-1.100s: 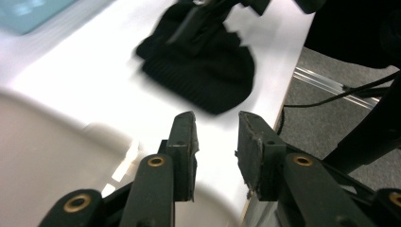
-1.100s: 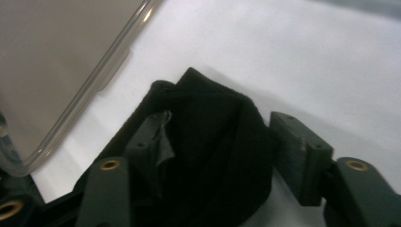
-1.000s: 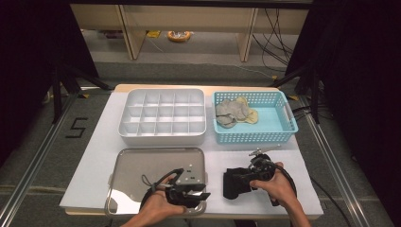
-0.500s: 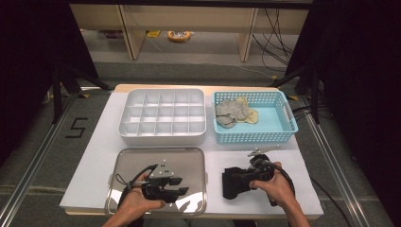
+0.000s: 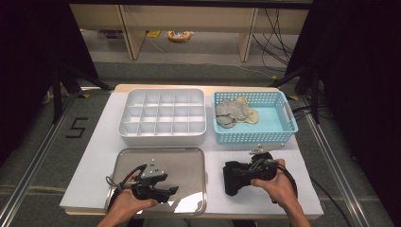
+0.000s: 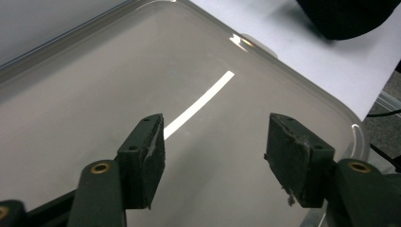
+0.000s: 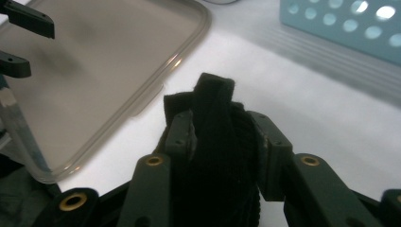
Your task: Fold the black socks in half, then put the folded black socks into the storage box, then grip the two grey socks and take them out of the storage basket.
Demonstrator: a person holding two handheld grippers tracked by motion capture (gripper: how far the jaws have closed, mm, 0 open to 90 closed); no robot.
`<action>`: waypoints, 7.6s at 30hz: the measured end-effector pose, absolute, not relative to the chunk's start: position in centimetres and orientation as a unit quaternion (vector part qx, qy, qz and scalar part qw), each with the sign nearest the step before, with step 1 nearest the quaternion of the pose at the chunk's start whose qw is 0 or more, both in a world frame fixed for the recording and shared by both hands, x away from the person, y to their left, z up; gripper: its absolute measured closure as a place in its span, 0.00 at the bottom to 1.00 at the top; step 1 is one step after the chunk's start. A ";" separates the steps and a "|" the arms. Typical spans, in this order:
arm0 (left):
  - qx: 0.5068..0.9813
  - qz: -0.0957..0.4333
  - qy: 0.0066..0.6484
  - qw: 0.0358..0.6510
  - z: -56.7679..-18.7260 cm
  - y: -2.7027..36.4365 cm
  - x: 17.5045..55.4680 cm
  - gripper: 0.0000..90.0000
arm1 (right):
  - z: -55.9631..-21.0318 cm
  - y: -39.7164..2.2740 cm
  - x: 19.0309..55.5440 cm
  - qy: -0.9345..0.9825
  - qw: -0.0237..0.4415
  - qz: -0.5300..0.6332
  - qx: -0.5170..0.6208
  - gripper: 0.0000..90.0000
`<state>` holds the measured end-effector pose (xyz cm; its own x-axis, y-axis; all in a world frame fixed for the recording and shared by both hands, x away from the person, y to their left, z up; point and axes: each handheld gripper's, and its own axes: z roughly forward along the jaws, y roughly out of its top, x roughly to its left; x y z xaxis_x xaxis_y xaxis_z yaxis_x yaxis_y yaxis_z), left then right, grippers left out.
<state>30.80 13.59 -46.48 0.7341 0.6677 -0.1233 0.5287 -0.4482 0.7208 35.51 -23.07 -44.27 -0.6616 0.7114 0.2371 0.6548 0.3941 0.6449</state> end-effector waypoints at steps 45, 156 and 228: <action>0.828 0.113 0.388 0.388 -47.2 15.9 28.9 0.23 | -35.5 -15.5 43.1 0.831 0.167 0.404 0.345 0.72; 0.831 0.118 0.377 0.391 -46.8 15.9 28.5 0.25 | -39.0 -7.5 51.5 0.872 0.115 0.284 0.382 0.72; 0.826 0.117 0.380 0.399 -46.6 16.0 28.6 0.25 | -39.2 -18.5 56.4 0.812 0.163 0.278 0.486 0.65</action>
<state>28.56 16.05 -46.60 0.6837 0.7213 -0.1105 0.5349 -0.3923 0.7484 56.44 -18.49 -39.16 -0.4742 0.8804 0.0063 0.6995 0.3724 0.6099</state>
